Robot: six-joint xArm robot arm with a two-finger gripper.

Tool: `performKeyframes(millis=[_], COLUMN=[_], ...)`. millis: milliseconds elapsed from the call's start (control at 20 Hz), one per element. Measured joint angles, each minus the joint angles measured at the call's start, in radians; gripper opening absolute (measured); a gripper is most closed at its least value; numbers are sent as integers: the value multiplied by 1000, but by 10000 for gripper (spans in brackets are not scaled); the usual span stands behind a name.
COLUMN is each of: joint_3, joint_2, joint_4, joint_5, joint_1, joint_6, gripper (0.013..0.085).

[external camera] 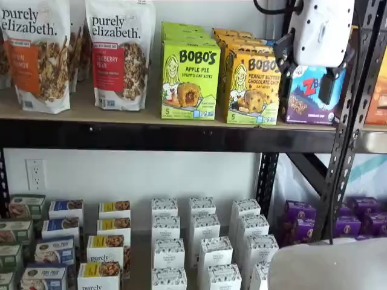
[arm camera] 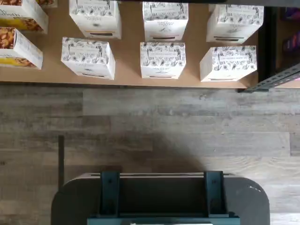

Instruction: Pick up the orange box on the top shelf, the fifth box from the left

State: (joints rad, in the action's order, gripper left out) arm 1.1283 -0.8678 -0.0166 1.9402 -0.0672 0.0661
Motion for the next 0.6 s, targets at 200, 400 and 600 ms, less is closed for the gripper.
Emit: performKeyframes(millis=[200, 400, 600], joint_3=[-4, 7, 23], joint_2=[1, 23, 58], joint_4=[16, 51, 66], joint_5=[-24, -42, -68], joint_1=[9, 50, 70], joint_6=[-3, -30, -48], gripper=[850, 850, 850])
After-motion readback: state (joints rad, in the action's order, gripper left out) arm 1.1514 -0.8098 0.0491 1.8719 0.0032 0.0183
